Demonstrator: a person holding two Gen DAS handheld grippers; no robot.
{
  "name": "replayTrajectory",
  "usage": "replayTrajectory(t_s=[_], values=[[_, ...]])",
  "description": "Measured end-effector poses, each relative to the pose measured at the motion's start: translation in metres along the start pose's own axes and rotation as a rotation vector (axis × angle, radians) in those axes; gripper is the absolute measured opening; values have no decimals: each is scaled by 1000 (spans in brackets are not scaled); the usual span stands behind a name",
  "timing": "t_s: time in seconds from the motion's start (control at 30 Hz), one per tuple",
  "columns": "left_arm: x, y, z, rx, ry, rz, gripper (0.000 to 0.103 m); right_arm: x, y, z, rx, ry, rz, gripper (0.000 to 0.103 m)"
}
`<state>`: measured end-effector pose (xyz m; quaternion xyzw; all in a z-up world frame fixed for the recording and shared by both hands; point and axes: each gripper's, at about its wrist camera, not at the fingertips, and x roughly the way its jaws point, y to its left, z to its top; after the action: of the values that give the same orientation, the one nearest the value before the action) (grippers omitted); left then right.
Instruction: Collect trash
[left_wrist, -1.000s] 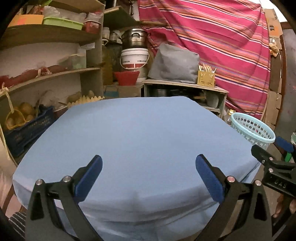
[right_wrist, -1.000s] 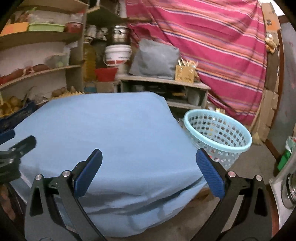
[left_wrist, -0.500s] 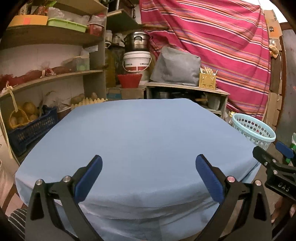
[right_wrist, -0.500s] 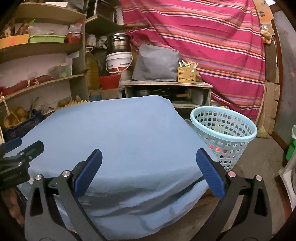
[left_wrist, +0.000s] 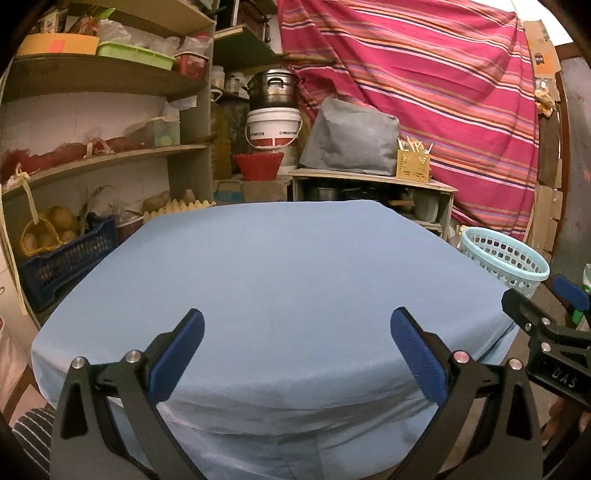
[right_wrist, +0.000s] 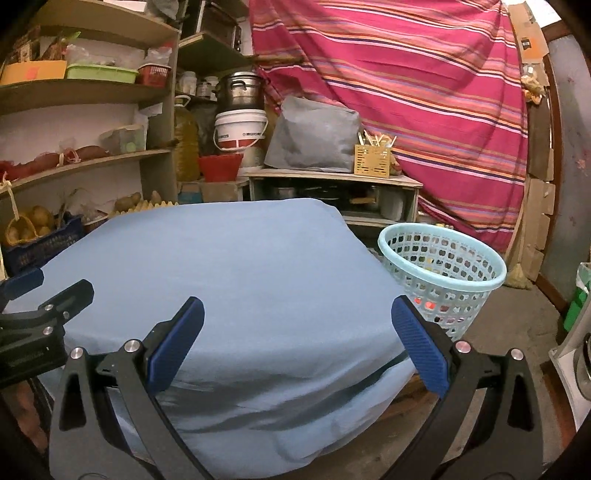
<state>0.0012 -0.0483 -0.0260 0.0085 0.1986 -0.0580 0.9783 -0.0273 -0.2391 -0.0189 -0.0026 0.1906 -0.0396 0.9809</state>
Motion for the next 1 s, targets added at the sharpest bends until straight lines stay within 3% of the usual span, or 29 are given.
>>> replayTrajectory(t_s=[1.0], values=[[-1, 2, -2, 18, -34, 66, 98, -3, 5, -3, -14, -7, -8, 99]])
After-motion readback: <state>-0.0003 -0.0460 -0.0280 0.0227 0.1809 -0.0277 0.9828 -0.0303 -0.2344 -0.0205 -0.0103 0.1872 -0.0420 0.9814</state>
